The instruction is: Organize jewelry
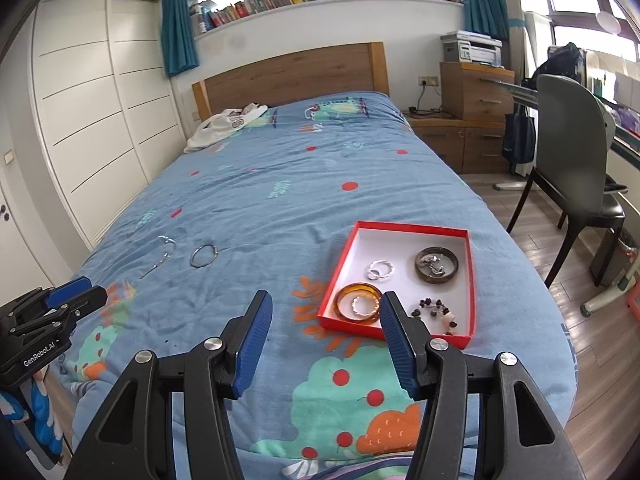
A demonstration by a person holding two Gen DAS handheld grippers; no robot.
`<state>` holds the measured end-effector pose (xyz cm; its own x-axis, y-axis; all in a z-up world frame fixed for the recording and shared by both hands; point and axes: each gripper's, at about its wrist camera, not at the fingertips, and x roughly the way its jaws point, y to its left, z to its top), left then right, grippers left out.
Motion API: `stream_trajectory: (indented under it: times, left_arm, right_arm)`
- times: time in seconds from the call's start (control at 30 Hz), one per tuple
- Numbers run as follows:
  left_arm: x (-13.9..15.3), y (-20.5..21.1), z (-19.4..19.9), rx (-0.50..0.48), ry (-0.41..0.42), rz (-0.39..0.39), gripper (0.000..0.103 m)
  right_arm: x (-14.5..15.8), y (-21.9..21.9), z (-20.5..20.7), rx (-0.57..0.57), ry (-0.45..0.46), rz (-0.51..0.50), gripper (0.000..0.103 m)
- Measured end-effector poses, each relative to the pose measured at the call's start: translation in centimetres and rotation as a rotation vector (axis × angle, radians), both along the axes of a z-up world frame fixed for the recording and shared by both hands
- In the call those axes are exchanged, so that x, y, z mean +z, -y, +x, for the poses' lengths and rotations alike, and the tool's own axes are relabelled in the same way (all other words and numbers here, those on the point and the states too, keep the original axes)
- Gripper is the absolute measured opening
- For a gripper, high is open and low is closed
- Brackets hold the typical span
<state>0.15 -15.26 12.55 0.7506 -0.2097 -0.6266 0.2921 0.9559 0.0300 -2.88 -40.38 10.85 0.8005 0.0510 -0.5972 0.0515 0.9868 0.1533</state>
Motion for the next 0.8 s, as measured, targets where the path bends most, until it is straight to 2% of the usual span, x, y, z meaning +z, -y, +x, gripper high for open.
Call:
stream_trajectory:
  times: [0.1,0.8]
  left_arm:
    - [0.0,-0.4,-0.4,0.000,0.002,-0.003,0.037]
    - [-0.9,-2.4,-0.7,0.024,-0.002,-0.011,0.038]
  right_arm:
    - [0.3,-0.6,-0.2,0.006,0.010,-0.006,0.064]
    - [0.2,-3.4,-1.1,0.049,0.008,-0.021,0.067]
